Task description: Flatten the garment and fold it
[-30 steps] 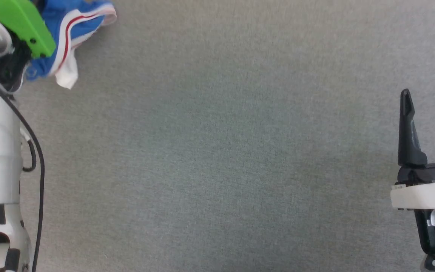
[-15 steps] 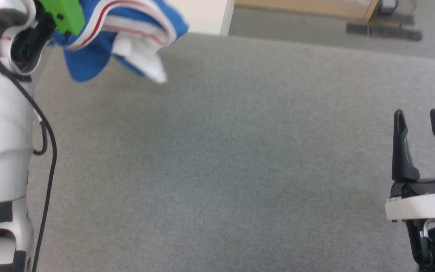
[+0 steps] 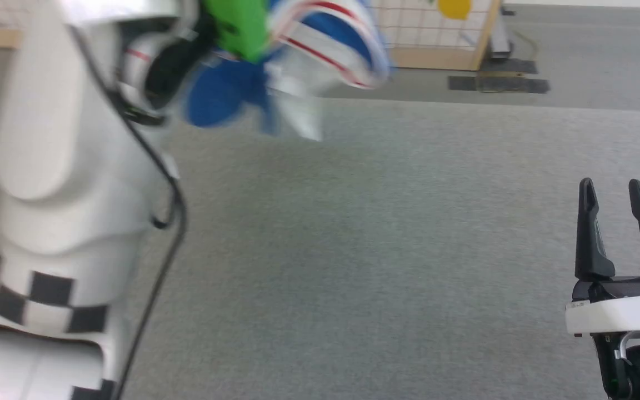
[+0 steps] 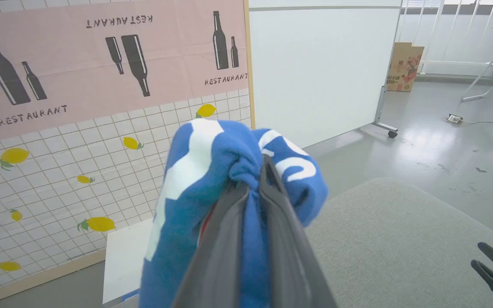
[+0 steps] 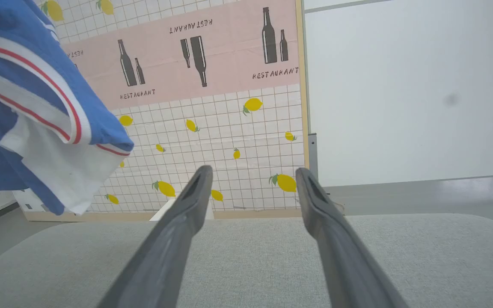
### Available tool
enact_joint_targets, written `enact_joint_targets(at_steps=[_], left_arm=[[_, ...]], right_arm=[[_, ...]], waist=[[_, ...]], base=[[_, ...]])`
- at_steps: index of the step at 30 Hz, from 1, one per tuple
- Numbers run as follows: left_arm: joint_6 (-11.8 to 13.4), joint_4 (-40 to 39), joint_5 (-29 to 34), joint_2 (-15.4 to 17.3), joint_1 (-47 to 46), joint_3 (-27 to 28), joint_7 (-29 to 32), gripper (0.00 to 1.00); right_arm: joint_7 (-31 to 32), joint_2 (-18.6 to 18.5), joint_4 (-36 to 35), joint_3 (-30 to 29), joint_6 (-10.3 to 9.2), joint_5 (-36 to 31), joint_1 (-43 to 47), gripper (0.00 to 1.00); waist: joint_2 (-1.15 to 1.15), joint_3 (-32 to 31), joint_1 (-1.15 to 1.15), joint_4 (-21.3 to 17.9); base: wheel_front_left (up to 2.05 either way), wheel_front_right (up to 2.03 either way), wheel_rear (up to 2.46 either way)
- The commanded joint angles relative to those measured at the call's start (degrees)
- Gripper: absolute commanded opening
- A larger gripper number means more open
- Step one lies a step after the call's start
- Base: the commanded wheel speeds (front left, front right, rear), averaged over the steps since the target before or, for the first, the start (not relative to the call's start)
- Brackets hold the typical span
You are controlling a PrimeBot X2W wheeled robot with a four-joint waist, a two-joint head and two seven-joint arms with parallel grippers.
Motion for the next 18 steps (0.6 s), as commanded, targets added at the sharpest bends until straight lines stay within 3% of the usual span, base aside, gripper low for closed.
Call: enact_joint_targets(at_steps=[1,10,18], left_arm=[[-0.1,-0.7,-0.5,-0.9,1.0,-0.7,0.2,0.00],[1.4,-4.0,-0.1,-5.6,8.3,-6.8,-1.7,0.00],[3.7,0.8,-1.6,-7.6,18.9,-10.7,-8.5,0.00]], right_arm=[[-0.5,0.1,0.2,0.0,-0.09,0.6,0.5,1.00],[-0.9,0.1,0.5,-0.3,-0.09,1.1,0.4,1.00],[-1.3,0.1,0.3,-0.2,-0.09,1.6,0.0,1.00]], waist=[[0.00,-1.0,0.00,-2.5],[0.00,-0.1,0.00,-7.8],[0.00,2.8,0.00,-10.8]], base=[[0.00,0.00,0.00],[0.00,0.00,0.00],[0.00,0.00,0.00]])
